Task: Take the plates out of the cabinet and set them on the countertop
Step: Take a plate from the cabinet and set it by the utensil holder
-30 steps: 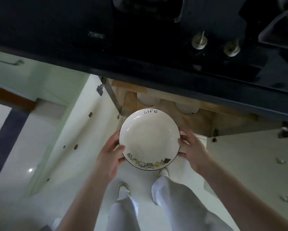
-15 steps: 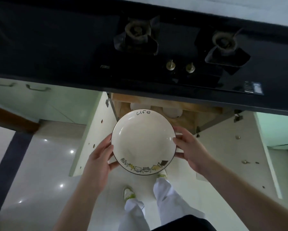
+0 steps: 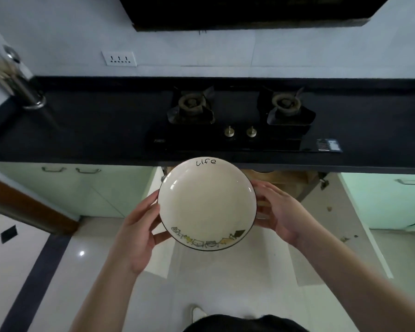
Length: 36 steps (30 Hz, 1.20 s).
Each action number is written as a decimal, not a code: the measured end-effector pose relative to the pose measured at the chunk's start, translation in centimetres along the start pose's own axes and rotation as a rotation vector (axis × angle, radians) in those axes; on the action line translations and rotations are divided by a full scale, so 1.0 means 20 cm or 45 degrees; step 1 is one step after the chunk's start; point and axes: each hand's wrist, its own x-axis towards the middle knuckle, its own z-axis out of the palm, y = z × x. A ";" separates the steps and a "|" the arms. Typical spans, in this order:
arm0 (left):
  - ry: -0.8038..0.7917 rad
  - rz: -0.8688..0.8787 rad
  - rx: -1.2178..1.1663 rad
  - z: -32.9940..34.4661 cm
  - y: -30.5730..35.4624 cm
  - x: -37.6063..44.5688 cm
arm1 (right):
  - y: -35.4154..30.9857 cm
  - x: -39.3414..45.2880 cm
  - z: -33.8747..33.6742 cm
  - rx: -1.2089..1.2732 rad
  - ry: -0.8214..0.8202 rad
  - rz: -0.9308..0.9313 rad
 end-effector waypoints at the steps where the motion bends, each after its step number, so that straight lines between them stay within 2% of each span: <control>1: -0.003 0.008 0.008 0.03 0.01 -0.03 | -0.01 -0.02 -0.03 0.012 -0.007 -0.011; 7: 0.063 -0.004 -0.014 0.21 -0.01 -0.20 | -0.05 -0.15 -0.21 0.003 -0.085 -0.068; 14: 0.325 0.007 -0.118 0.27 -0.06 -0.42 | -0.05 -0.18 -0.21 -0.149 -0.246 -0.114; 24: 0.685 0.014 -0.321 -0.18 0.05 -0.74 | 0.01 -0.22 0.40 -0.296 -0.481 -0.155; 29: 0.801 0.017 -0.412 -0.53 0.10 -0.86 | 0.11 -0.25 0.81 -0.407 -0.527 -0.170; 36: 0.948 0.004 -0.478 -0.97 0.21 -0.96 | 0.21 -0.29 1.31 -0.411 -0.647 -0.139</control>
